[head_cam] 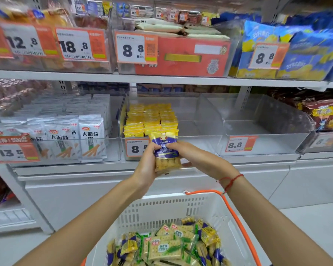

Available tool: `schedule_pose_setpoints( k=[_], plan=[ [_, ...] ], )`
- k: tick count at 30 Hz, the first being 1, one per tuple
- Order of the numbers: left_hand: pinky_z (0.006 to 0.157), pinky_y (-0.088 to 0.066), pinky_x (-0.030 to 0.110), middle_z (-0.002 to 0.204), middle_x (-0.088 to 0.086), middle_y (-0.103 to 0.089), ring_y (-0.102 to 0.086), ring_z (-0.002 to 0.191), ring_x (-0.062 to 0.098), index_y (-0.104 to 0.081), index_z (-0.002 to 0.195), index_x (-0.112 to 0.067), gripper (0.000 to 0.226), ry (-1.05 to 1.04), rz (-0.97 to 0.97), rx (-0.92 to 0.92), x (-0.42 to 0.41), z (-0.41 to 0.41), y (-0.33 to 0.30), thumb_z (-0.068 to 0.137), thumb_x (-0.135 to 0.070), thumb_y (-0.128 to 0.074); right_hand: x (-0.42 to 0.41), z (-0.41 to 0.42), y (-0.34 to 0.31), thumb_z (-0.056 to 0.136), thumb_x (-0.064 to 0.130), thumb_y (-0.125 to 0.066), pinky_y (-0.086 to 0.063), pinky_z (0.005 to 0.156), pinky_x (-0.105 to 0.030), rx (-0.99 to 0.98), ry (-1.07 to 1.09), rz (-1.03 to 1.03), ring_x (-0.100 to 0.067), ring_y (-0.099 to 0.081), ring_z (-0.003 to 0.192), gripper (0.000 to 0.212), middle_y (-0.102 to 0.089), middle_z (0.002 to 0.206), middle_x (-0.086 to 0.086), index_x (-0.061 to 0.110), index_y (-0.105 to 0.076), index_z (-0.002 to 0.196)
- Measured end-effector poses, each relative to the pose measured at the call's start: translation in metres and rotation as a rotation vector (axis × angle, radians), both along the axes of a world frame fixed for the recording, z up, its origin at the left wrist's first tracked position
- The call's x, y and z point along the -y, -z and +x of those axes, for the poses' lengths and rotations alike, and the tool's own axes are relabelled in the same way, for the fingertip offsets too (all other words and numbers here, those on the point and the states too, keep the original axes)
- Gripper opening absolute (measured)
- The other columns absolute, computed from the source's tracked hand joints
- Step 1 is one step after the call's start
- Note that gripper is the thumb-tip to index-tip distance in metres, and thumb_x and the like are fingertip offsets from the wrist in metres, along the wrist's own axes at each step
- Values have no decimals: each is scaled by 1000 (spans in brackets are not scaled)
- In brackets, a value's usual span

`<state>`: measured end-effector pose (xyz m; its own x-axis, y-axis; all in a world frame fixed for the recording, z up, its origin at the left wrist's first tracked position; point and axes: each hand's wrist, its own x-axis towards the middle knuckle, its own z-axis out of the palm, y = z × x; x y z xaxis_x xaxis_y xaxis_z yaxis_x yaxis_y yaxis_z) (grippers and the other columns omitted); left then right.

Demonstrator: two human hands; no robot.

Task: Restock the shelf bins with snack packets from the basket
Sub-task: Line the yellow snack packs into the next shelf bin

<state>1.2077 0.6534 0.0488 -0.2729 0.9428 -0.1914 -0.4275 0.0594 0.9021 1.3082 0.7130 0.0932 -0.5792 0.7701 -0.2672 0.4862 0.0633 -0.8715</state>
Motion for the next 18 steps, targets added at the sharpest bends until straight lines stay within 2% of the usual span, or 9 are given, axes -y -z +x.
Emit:
schedule_pose_setpoints(
  k=[3,4,6,8,10,11,13,16,18],
  plan=[
    [79,-51,35,80,2,-73,-67,77,18,-61,105,-15,27,-29,10,-120,-8,-7,-1,94,-24,-37,-5,-2,-6,99,30,-41,-41,90,-34,42,-15,40,-16,-53,101,19,-59,123,-5,20,-47,113],
    [79,-53,34,77,2,-72,-67,75,16,-59,107,-13,25,-35,8,-131,-10,-7,-4,95,-21,-38,-6,-1,-9,99,30,-42,-41,91,-36,48,-33,49,-17,-53,107,27,-57,126,-4,18,-43,123],
    [61,-55,25,84,5,-67,-64,71,13,-50,117,-10,25,-47,-11,-144,-14,-8,-15,95,-16,-39,-12,1,-12,99,28,-44,-44,95,-37,39,-65,87,-19,-53,115,37,-54,130,-4,15,-37,133],
    [56,-53,22,96,8,-62,-60,73,14,-45,123,-11,27,-34,-57,-246,-29,-8,-34,97,-14,-40,-24,2,-17,99,27,-44,-46,94,-36,-11,-87,142,-17,-55,109,38,-54,129,-3,16,-37,135],
    [72,-51,30,120,14,-58,-53,79,17,-51,123,-9,27,-31,-119,-480,-50,-11,-56,97,-9,-44,-38,5,-25,99,27,-44,-46,95,-35,-65,-60,181,-13,-56,105,37,-56,124,1,19,-38,134],
    [79,-48,31,129,17,-54,-51,84,18,-57,113,-10,20,-31,-122,-593,-60,-17,-64,95,-9,-48,-48,7,-27,98,26,-45,-46,95,-34,-105,-33,190,-12,-57,105,36,-57,122,1,19,-39,133],
    [90,-44,31,127,8,-54,-51,100,19,-62,99,-16,10,25,-105,-796,-78,-22,-82,93,-16,-54,-68,11,-32,96,22,-46,-47,96,-34,-182,24,194,-14,-58,106,35,-58,121,-1,19,-40,131],
    [85,-43,22,121,-6,-58,-53,107,12,-55,123,-21,30,250,-60,-910,-103,-33,-93,93,-21,-56,-97,12,-32,95,14,-44,-50,83,-26,-215,83,255,-12,-57,100,29,-56,122,-3,20,-41,123],
    [80,-44,13,116,-11,-60,-54,101,4,-51,122,-24,33,279,-6,-974,-124,-40,-97,92,-18,-61,-117,4,-26,95,10,-44,-49,84,-26,-195,122,363,-14,-53,107,31,-48,128,-3,22,-39,123]
  ],
)
